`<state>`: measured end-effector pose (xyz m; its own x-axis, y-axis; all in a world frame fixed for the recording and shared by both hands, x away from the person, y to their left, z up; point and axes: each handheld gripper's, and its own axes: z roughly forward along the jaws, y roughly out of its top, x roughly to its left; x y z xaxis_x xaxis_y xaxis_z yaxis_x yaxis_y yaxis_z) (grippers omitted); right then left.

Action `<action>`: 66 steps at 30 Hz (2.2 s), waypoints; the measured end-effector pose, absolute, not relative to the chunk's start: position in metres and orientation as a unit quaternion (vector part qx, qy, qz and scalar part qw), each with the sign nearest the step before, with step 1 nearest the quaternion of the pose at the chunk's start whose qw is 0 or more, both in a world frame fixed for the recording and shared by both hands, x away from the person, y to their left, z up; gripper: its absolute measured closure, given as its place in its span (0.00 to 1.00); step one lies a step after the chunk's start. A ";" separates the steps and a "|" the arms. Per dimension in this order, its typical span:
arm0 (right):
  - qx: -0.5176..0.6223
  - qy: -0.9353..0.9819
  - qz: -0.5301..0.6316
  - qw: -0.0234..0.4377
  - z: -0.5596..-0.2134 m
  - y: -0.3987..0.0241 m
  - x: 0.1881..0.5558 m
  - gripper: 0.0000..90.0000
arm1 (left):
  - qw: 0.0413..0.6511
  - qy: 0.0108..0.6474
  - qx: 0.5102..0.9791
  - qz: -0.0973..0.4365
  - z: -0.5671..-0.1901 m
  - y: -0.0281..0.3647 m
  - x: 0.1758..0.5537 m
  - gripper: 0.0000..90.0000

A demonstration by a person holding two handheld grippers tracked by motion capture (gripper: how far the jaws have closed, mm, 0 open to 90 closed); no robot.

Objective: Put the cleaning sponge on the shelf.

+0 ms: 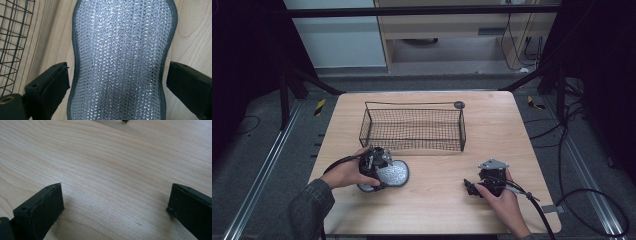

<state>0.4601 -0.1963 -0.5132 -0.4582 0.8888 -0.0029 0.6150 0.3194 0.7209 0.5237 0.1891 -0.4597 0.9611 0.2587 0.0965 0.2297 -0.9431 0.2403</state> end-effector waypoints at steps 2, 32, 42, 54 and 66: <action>0.477 0.786 0.334 0.205 -0.513 -0.196 0.460 0.00 | 0.110 0.122 0.985 0.060 -0.462 0.189 0.525 0.04; 0.474 0.788 0.335 0.205 -0.513 -0.196 0.460 0.00 | 0.123 0.145 0.981 0.046 -0.475 0.191 0.531 0.08; 0.474 0.788 0.335 0.205 -0.513 -0.196 0.460 0.00 | 0.126 0.151 0.978 0.063 -0.468 0.195 0.528 0.14; 0.474 0.788 0.335 0.205 -0.513 -0.196 0.460 0.00 | 0.155 0.145 0.972 0.102 -0.434 0.203 0.514 0.14; 0.475 0.788 0.334 0.204 -0.513 -0.196 0.460 0.00 | 0.162 0.144 0.967 0.138 -0.406 0.206 0.513 0.14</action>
